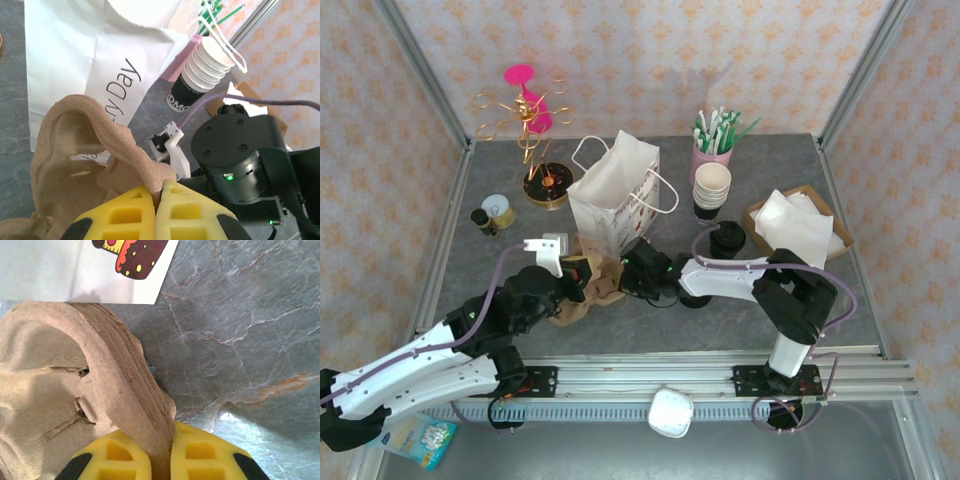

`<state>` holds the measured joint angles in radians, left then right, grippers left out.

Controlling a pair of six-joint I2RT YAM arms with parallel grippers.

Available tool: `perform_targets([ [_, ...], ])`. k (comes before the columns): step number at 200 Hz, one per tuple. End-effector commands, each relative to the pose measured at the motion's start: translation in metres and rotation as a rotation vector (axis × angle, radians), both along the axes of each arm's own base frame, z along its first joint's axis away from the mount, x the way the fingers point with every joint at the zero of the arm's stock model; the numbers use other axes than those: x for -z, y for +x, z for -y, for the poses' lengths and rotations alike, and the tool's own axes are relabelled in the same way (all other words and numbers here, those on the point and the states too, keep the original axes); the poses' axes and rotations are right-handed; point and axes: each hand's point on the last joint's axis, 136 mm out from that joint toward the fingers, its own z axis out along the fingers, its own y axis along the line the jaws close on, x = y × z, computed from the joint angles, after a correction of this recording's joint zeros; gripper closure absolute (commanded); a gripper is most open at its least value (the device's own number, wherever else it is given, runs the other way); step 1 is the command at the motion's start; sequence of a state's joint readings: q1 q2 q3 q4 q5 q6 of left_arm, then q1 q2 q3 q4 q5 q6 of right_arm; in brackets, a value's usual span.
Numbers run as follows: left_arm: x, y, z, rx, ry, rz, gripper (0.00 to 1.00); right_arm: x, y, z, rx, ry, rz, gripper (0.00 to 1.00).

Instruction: Pack the takeout coffee

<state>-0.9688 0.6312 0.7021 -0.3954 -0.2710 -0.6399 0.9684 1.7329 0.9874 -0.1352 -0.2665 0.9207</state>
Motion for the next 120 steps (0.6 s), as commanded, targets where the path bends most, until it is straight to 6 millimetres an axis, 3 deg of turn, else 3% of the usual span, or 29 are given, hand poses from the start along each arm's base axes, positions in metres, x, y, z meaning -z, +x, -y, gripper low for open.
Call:
perform_targets([
  [1, -0.020, 0.001, -0.007, -0.037, -0.039, 0.032, 0.99, 0.010, 0.002, 0.014, 0.039, -0.092, 0.009, 1.00],
  [26, -0.026, 0.002, -0.015, -0.063, 0.004, 0.035, 0.99, 0.008, 0.000, 0.009, 0.036, -0.100, 0.013, 1.00],
  [44, -0.020, 0.003, -0.012, -0.068, 0.029, -0.001, 0.99, 0.002, 0.000, 0.006, 0.037, -0.076, 0.023, 0.88],
  [65, -0.002, 0.007, 0.000, -0.053, 0.094, -0.075, 0.99, -0.009, 0.000, 0.006, 0.034, -0.061, 0.042, 0.73],
  [91, 0.019, 0.011, -0.001, -0.074, 0.203, -0.132, 0.99, -0.020, -0.001, 0.013, 0.039, -0.052, 0.064, 0.61],
  [120, 0.039, 0.016, -0.002, -0.102, 0.281, -0.157, 0.98, -0.031, -0.003, 0.023, 0.051, -0.045, 0.091, 0.55],
])
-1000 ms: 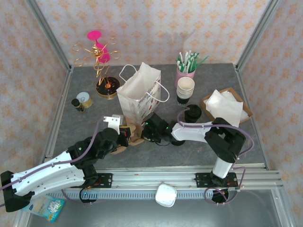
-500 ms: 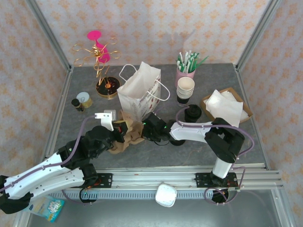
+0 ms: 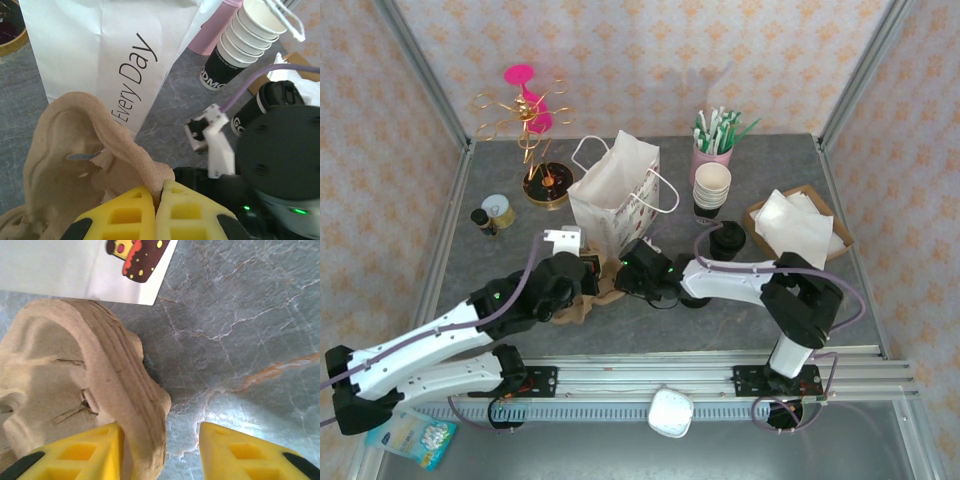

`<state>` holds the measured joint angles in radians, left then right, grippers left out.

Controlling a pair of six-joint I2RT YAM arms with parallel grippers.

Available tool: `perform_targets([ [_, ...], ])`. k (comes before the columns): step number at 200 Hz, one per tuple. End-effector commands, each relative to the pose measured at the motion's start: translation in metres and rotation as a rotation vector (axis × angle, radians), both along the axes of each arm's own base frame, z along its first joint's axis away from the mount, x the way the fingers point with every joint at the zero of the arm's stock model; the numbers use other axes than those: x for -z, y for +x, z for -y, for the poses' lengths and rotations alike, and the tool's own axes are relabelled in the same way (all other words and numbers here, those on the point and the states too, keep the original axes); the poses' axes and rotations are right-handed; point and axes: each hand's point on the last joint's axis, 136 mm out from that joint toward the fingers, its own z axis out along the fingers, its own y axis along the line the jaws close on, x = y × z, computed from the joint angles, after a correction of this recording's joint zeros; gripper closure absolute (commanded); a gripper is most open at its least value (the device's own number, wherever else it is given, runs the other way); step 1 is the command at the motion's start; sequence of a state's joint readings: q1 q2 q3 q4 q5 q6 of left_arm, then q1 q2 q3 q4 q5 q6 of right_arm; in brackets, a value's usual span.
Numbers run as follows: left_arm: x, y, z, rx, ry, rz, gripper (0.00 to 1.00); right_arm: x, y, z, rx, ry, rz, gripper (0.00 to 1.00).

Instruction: Pack the takeout coffee

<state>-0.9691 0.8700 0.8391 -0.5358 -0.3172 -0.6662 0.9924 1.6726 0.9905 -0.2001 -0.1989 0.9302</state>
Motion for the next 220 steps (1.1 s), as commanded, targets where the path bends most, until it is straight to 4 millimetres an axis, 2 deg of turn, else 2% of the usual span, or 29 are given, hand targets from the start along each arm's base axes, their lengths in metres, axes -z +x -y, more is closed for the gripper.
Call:
perform_targets([
  [1, 0.016, 0.000, -0.013, -0.047, 0.097, -0.028, 0.98, -0.016, 0.000, 0.015, 0.029, -0.014, 0.053, 0.54],
  [24, 0.025, 0.007, -0.009, -0.057, 0.163, -0.049, 0.96, -0.026, 0.000, 0.024, 0.040, -0.018, 0.077, 0.50],
  [57, 0.049, 0.012, 0.002, -0.060, 0.205, -0.106, 0.85, -0.037, 0.001, 0.040, 0.077, -0.033, 0.110, 0.47],
  [81, 0.051, 0.018, 0.013, -0.041, 0.201, -0.094, 0.68, -0.047, 0.003, 0.040, 0.070, -0.012, 0.135, 0.44],
  [118, 0.039, 0.015, 0.027, 0.009, 0.131, -0.104, 0.57, -0.065, 0.006, 0.049, 0.084, -0.027, 0.184, 0.43],
  [142, 0.016, 0.006, 0.029, 0.045, 0.011, -0.085, 0.53, -0.076, 0.006, 0.059, 0.074, -0.063, 0.215, 0.43],
  [155, 0.001, 0.000, 0.023, 0.043, -0.048, -0.067, 0.51, -0.085, 0.006, 0.061, 0.052, -0.073, 0.245, 0.43],
  [182, -0.010, -0.005, -0.007, -0.037, -0.075, -0.062, 0.49, -0.114, -0.002, 0.038, -0.145, -0.082, 0.356, 0.41],
  [210, -0.004, -0.007, -0.050, -0.194, -0.052, -0.099, 0.49, -0.140, -0.026, -0.013, -0.468, -0.111, 0.467, 0.40],
  [220, -0.003, -0.009, -0.064, -0.250, -0.052, -0.108, 0.49, -0.141, -0.036, -0.031, -0.563, -0.145, 0.495, 0.38],
])
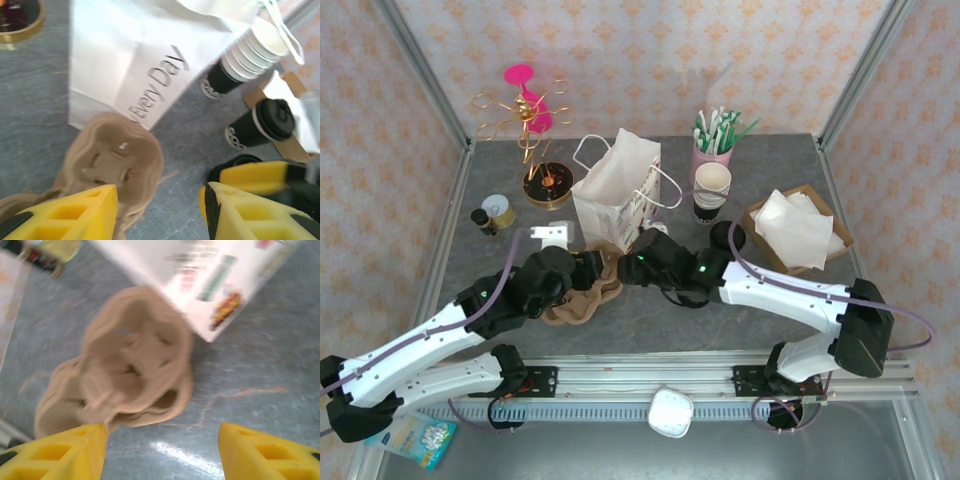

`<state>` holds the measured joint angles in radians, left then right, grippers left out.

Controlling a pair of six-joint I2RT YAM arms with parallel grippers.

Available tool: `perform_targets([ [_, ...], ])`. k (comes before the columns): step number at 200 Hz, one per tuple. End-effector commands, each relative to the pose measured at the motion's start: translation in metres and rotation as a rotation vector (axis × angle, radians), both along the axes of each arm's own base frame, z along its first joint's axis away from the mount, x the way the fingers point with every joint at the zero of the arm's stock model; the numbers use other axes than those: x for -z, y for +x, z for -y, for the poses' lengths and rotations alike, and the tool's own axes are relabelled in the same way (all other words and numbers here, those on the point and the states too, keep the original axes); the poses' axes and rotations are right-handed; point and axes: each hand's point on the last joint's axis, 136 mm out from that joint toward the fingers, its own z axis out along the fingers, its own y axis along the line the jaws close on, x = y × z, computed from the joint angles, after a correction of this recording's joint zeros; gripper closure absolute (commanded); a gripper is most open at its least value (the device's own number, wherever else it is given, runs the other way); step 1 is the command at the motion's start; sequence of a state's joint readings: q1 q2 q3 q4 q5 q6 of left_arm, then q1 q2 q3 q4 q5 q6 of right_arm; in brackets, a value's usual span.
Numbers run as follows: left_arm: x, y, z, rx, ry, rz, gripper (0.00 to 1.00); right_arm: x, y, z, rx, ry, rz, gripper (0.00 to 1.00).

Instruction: Pack the takeout coffee

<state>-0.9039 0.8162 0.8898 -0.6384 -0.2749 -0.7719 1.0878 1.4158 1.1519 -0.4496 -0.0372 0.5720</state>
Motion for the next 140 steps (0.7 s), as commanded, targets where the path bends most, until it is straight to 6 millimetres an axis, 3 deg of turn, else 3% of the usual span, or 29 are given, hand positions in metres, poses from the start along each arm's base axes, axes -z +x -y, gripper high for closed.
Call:
perform_targets([
  [1, 0.011, -0.007, -0.043, -0.164, 0.046, -0.066, 0.49, -0.013, -0.021, -0.037, -0.280, -0.128, 0.131, 0.37],
  [35, 0.008, -0.016, -0.077, -0.296, 0.019, -0.060, 0.49, 0.026, -0.013, -0.059, -0.359, -0.333, 0.122, 0.35],
  [56, 0.005, -0.022, -0.094, -0.368, -0.004, -0.049, 0.49, 0.035, -0.014, -0.073, -0.438, -0.388, 0.161, 0.33],
  [95, -0.001, -0.029, -0.113, -0.439, -0.037, -0.017, 0.49, 0.045, 0.010, -0.080, -0.449, -0.514, 0.233, 0.28],
  [140, -0.003, -0.033, -0.120, -0.458, -0.072, 0.003, 0.49, 0.067, 0.015, -0.090, -0.483, -0.550, 0.202, 0.33],
])
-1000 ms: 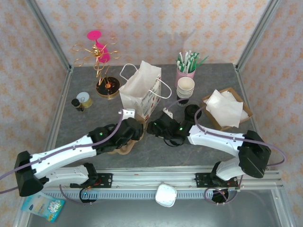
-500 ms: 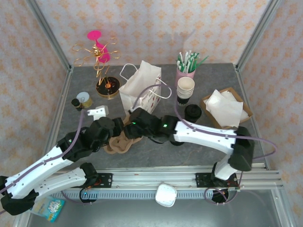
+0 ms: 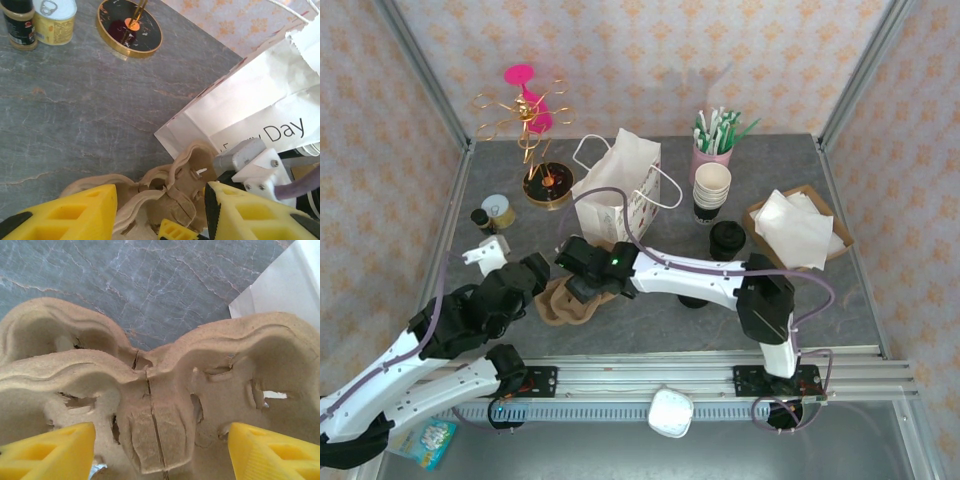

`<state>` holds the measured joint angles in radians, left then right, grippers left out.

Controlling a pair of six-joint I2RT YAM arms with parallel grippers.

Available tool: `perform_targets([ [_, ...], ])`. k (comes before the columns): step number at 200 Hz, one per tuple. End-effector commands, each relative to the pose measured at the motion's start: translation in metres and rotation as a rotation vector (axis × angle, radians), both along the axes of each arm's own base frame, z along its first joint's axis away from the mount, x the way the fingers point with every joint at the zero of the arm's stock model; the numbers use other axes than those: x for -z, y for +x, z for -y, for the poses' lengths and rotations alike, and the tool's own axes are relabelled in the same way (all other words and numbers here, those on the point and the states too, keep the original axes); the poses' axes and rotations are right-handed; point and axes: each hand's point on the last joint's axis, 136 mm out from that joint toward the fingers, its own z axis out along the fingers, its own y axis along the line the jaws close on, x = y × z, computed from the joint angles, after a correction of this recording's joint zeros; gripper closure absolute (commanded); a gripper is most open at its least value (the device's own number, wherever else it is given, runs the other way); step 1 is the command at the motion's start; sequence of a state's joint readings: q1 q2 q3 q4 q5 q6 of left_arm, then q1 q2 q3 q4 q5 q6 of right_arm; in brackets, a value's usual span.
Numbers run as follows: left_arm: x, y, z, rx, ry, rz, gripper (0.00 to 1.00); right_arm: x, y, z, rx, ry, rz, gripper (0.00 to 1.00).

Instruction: Pack the takeout coffee

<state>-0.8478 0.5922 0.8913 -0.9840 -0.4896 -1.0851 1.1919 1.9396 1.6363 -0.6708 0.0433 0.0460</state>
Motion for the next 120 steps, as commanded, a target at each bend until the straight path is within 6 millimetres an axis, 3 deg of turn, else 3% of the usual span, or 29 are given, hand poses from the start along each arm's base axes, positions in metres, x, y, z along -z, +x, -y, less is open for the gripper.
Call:
perform_targets([
  [1, -0.004, -0.003, -0.017, -0.068, 0.008, 0.018, 0.49, 0.007, 0.008, 0.002, -0.013, -0.067, 0.021, 0.33],
  [50, -0.002, -0.004, -0.020, -0.079, 0.007, 0.023, 0.49, 0.028, 0.007, 0.002, -0.037, -0.114, -0.014, 0.40],
  [120, -0.002, -0.002, -0.016, -0.066, 0.012, 0.023, 0.48, 0.010, 0.006, -0.004, -0.029, -0.069, -0.021, 0.58],
])
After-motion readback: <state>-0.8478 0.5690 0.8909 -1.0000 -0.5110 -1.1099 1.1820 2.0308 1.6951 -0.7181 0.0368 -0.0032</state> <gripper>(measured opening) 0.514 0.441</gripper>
